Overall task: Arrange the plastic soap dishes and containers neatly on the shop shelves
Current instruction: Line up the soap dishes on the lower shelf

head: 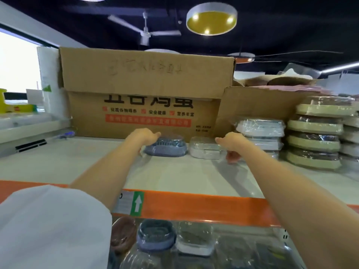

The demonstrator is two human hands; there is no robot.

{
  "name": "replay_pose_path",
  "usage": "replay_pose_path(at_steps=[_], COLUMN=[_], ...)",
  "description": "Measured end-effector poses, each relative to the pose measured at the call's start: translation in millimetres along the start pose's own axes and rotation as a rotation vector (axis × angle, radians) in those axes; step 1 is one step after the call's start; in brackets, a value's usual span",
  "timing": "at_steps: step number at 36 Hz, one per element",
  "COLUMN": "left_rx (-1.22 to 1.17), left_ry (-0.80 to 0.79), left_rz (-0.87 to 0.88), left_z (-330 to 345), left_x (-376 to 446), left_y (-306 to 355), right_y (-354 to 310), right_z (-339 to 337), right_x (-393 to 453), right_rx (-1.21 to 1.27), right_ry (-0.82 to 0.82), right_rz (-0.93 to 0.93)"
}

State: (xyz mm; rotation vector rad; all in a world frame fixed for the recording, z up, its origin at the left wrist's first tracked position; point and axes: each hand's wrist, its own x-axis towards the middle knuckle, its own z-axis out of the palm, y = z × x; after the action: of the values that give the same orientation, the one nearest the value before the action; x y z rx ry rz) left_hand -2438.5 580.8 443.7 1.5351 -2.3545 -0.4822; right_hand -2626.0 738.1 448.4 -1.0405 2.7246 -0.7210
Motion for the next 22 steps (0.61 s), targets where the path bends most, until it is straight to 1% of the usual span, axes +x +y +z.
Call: replay_pose_path(at_steps=[3,6,9,12,14,18,20,22], left_rx=[-0.052,-0.112,-0.219,-0.27,-0.303,-0.369,-0.379,-0.383], left_ry=[-0.043,-0.07,-0.127,-0.157,-0.154,-0.127,-0.092,-0.054], left_rz=[-0.037,-0.031,-0.034,-0.042,-0.049,-0.065,-0.07,-0.064], left_z=[6,9,9,7,6,4,3,3], left_x=[5,9,9,6,9,9,7,7], left_y=[-2,-4,-3,-4,-6,-7,-7,-8], right_y=[3,7,7,6,4,-1,-2,-2], right_z=[12,26,29,25,24,25,25,27], right_x=[10,20,20,15,12,8,7,5], right_rx=[-0.011,-0.124,-0.206,-0.275,-0.287,-0.279,-0.248,-0.165], right_ry=[0.071,0.162,0.2,0.241,0.269,0.27,0.265,0.228], right_rz=[0.046,-0.003,-0.023,-0.023,-0.026,-0.031,-0.041,-0.044])
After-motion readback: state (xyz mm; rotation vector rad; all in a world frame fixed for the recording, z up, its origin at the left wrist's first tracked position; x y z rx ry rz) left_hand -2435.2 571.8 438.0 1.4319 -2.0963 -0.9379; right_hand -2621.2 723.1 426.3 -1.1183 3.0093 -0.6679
